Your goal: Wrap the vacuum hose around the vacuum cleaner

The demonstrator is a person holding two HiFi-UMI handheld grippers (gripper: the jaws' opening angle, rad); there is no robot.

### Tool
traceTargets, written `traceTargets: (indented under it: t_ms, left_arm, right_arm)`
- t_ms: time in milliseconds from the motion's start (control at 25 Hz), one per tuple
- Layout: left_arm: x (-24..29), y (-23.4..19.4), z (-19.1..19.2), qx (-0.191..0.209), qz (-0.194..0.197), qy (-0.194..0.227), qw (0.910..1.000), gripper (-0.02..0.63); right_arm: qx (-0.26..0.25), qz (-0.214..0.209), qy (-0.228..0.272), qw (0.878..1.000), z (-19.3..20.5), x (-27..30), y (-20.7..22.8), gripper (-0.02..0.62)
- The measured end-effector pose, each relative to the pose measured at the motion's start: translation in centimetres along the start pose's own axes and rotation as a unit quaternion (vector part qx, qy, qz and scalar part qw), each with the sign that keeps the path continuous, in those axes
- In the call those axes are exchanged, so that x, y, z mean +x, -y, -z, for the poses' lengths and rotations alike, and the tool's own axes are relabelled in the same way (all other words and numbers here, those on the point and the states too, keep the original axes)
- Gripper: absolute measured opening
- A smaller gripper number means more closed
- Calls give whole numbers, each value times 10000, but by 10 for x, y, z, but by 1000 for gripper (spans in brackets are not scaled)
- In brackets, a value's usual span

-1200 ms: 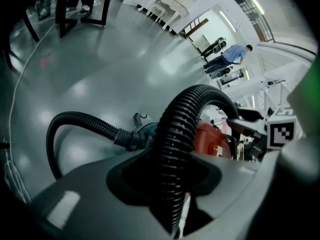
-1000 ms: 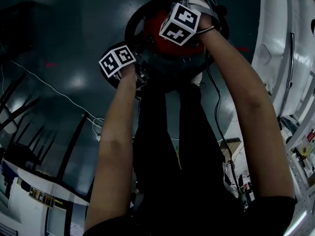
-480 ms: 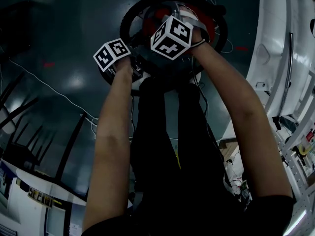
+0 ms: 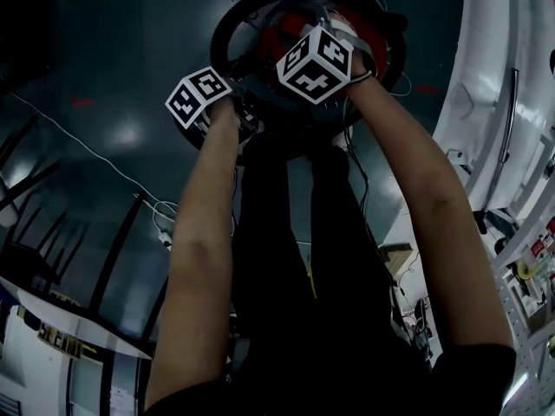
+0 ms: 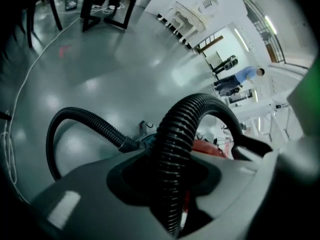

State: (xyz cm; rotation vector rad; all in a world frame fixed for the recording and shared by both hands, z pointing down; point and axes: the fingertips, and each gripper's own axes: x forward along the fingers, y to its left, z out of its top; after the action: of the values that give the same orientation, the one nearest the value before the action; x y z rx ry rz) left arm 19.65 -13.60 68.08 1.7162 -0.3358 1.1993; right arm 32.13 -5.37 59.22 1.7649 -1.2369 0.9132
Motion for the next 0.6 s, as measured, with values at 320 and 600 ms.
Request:
traceTargets:
  t_ms: [320, 600]
  left_arm:
    - [-5, -22, -29, -304, -252, 315, 9987, 163]
    - [6, -20, 1, -866, 84, 59, 9962, 163]
  right_arm:
    - [20, -211, -28, 9998, -5, 10, -21, 227]
    - [-70, -561, 33, 9984, -11, 20, -33, 227]
